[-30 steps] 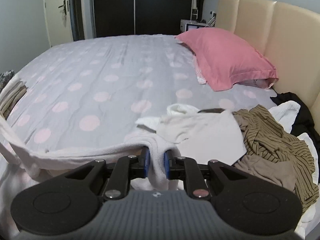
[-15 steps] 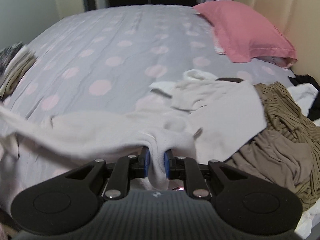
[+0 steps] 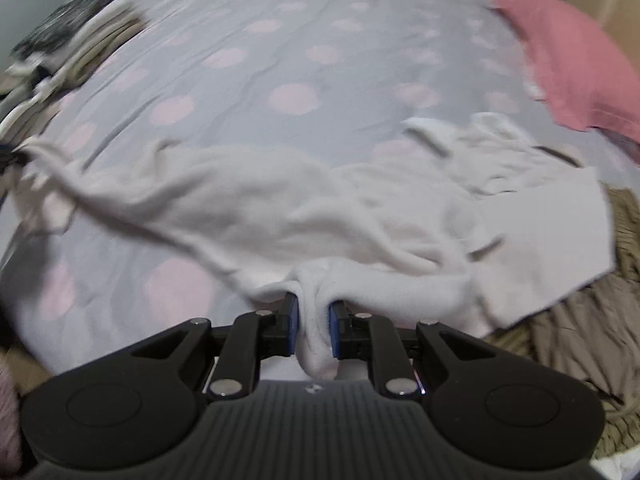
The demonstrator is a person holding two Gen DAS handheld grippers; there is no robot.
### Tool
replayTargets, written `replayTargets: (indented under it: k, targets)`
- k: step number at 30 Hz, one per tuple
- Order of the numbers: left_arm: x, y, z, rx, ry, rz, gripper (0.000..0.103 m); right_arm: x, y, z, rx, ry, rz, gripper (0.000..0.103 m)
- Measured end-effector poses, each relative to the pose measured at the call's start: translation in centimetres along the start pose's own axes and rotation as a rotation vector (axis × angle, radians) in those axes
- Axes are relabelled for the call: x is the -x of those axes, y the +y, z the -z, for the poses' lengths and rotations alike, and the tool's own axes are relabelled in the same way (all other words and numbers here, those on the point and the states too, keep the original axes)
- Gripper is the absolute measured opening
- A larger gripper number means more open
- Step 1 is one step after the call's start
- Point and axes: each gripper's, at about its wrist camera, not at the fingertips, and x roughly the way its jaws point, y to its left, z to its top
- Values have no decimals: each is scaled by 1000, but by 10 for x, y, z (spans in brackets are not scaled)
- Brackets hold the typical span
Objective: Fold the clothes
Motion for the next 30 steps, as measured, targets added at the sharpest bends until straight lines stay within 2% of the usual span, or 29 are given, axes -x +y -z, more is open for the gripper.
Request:
replayTargets:
  k: [5, 8, 9, 10, 14, 16, 18, 21, 23, 25, 26, 30]
  targets:
    - [-4, -12, 7, -44, 35, 71, 21, -10, 29, 0, 116, 68, -59, 19]
    - [2, -22, 8, -91, 24, 116, 41, -12, 35, -2, 148, 96, -71, 28]
    - [7, -27, 7, -107, 9, 132, 55, -12, 36, -2, 148, 100, -81, 29]
    - [12, -31, 6, -121, -8, 151, 62, -11, 35, -2, 146, 102, -90, 30]
    - [21, -51, -8, -166, -39, 240, 65, -3, 24, -10, 102, 75, -116, 38]
    - [20, -61, -17, -173, -41, 305, 71, 0, 14, -20, 71, 58, -102, 40]
    - [16, -70, -29, -167, -42, 368, 71, 1, 3, -30, 36, 41, -80, 42]
    - [5, -86, -44, -152, -40, 454, 71, 2, -20, -47, -61, 4, -79, 54]
    - [-5, -98, -50, -143, -31, 476, 71, 2, -37, -58, -129, -16, -77, 65]
    - [-15, -108, -52, -149, -19, 487, 71, -1, -48, -67, -154, -29, -48, 68]
    - [-20, -111, -53, -150, -7, 490, 71, -4, -54, -72, -164, -35, -32, 73]
    - [-38, -118, -55, -147, 41, 493, 71, -23, -80, -85, -226, -40, 36, 75]
